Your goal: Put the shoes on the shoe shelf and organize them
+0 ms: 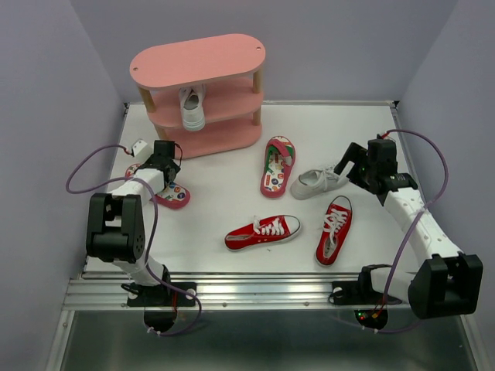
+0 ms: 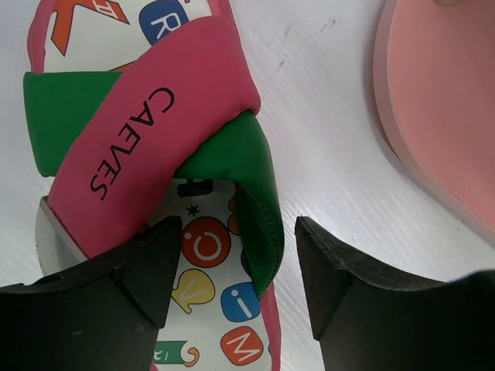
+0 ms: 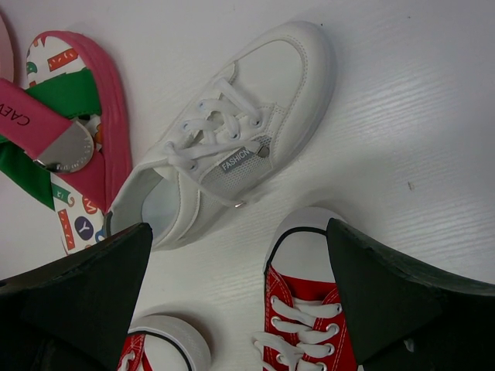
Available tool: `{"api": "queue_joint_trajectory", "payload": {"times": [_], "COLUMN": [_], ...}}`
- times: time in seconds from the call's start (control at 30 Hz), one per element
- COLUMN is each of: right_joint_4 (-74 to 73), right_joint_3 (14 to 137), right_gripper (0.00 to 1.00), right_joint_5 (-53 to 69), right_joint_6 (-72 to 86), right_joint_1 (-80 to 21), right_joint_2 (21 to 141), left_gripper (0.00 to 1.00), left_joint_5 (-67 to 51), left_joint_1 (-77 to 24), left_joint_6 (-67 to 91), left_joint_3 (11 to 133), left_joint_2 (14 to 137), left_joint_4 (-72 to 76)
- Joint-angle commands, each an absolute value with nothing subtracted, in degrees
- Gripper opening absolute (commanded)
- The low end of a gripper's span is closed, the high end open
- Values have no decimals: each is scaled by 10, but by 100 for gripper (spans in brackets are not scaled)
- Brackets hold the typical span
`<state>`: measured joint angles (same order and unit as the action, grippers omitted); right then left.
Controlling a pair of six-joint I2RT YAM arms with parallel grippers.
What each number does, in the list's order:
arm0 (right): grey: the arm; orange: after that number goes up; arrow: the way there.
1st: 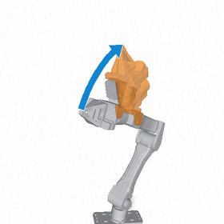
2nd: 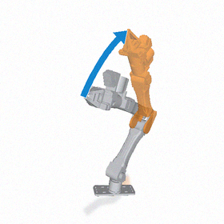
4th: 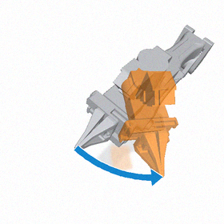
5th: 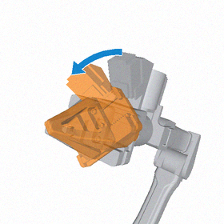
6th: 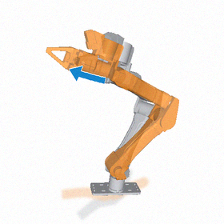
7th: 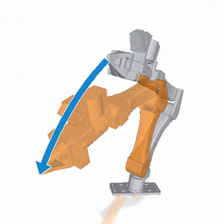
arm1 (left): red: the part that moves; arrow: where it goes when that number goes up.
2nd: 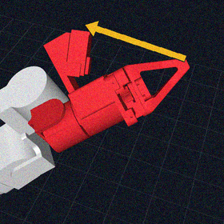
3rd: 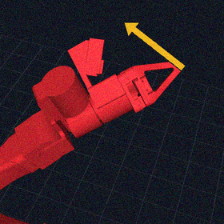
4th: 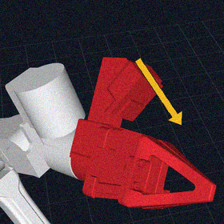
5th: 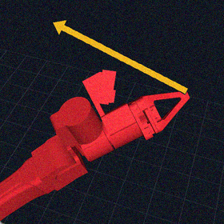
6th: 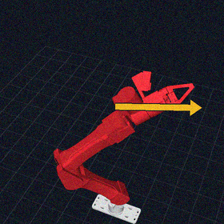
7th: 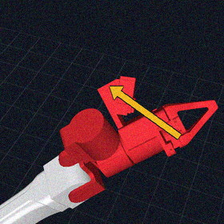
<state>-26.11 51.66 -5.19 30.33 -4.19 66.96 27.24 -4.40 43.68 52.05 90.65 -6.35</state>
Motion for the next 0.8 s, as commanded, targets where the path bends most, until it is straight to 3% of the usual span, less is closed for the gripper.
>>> {"api": "queue_joint_trajectory", "payload": {"times": [0.0,0.23,0.3,0.4,0.5,0.53,0.77], "right_joint_4": [-236,-235,-236,-236,-236,-237,-237], "right_joint_3": [539,541,540,534,531,529,528], "right_gripper": [100,100,100,100,100,100,100], "right_joint_5": [-41,-38,-39,-41,-42,-42,-45], "right_joint_6": [294,296,296,296,297,298,295], "right_joint_1": [-41,-41,-41,-41,-41,-41,-41], "right_joint_2": [672,675,673,665,661,659,659], "left_gripper": [70,68,58,30,12,0,0], "left_joint_5": [301,316,318,320,323,323,311], "left_joint_1": [-44,-48,-48,-48,-49,-51,-64], "left_joint_6": [450,438,437,437,435,432,393], "left_joint_3": [527,540,543,541,543,547,541], "left_joint_2": [910,932,935,931,914,899,765], "left_joint_4": [-44,-42,-45,-47,-62,-82,-185]}}
